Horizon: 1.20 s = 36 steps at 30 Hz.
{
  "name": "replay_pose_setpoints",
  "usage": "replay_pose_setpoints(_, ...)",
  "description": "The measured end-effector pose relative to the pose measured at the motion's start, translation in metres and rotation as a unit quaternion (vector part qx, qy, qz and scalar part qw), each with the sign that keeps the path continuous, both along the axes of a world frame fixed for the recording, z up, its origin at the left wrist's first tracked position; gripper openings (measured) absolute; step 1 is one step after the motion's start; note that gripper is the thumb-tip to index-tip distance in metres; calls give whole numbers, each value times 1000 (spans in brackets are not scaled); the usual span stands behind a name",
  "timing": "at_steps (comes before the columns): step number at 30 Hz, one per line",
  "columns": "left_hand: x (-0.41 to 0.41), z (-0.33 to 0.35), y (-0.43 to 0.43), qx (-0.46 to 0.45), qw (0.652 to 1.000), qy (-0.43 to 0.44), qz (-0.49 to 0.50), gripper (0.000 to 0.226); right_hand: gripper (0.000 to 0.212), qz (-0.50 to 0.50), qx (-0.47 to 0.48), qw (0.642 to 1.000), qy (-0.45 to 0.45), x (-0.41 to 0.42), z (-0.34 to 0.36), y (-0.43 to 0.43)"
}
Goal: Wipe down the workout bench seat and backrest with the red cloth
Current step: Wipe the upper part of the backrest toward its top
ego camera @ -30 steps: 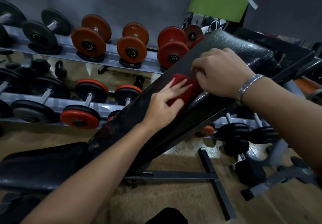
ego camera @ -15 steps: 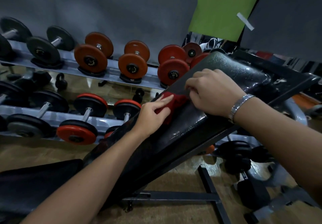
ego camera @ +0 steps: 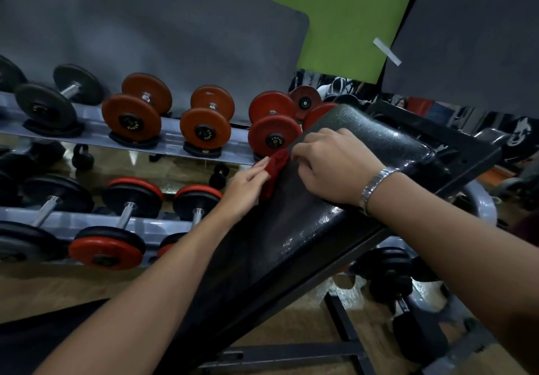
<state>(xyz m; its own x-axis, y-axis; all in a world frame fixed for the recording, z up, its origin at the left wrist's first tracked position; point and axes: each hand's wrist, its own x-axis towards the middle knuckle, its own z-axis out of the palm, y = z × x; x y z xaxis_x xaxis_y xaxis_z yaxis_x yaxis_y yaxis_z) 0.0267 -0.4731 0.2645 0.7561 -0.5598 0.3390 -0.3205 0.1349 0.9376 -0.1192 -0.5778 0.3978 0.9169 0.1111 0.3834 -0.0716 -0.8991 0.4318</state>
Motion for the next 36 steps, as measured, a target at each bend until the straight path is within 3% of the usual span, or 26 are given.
replay_pose_setpoints(5, -22, -13, 13, -44, 999, -27, 1, 33, 28, -7, 0, 1000, 4, -3, 4, 1)
replay_pose_setpoints(9, -5, 0, 7, 0, 1000, 27, 5, 22, 25, -8, 6, 1000, 11, -7, 8, 4)
replay_pose_setpoints(12, -1, 20, -7, 14, 999, 48, 1, 44, 24, -10, 8, 1000, 10, -9, 10, 7)
replay_pose_setpoints(18, -36, 6, 11, -53, 998, 19, -24, 46, 28, -21, 16, 999, 19, -8, 10, 5)
replay_pose_setpoints(22, -25, 23, -4, -13, 996, 85, -17, 24, 29, -27, 23, 999, 34, -8, 10, 7)
replay_pose_setpoints(27, -43, 34, -6, -72, 981, 172, -55, 38, 32, -27, 41, 997, 56, -3, 6, 11)
replay_pose_setpoints(30, -42, 37, 5, -147, 949, 263, -93, 54, 41, -32, 35, 995, 90, 6, -5, 17)
replay_pose_setpoints(36, -26, 26, 26, -264, 903, 314, -131, 55, 73, -40, -84, 989, 119, 27, -17, 29)
